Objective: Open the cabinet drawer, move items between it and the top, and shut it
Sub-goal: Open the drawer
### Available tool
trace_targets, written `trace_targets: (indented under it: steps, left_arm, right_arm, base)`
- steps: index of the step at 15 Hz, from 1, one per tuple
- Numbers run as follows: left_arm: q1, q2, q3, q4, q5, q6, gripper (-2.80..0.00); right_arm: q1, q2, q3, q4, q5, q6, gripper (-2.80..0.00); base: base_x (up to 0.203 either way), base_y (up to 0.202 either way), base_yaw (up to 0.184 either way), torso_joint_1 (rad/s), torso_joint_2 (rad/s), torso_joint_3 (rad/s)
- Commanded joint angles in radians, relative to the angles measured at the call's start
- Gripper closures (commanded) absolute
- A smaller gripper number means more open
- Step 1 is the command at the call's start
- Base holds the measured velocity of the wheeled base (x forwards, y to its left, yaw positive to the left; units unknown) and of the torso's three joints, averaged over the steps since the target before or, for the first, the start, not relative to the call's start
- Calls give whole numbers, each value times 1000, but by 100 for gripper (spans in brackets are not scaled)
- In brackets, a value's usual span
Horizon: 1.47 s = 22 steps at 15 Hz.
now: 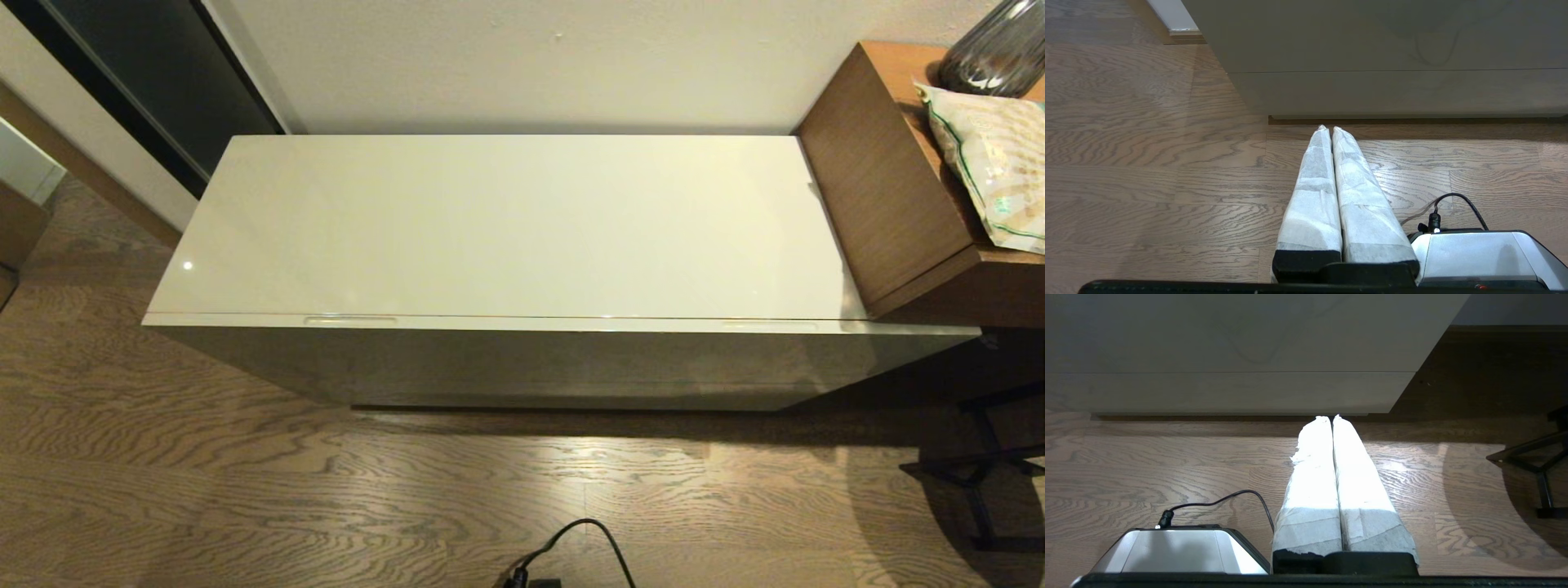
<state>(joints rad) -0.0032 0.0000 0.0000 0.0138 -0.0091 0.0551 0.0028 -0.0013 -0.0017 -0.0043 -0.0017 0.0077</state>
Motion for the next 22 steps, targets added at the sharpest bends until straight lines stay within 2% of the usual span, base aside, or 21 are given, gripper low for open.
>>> trace_targets:
  steps: [1, 22]
  left_arm:
    - [0, 2, 0, 0, 0, 0, 0]
    - [0, 2, 0, 0, 0, 0, 0]
  right_arm:
    - [0, 0, 0, 0, 0, 0, 0]
    - [0, 0, 0, -2, 5, -11, 0]
  base:
    - [0, 0, 0, 0, 0, 0]
    - [0, 0, 0, 0, 0, 0]
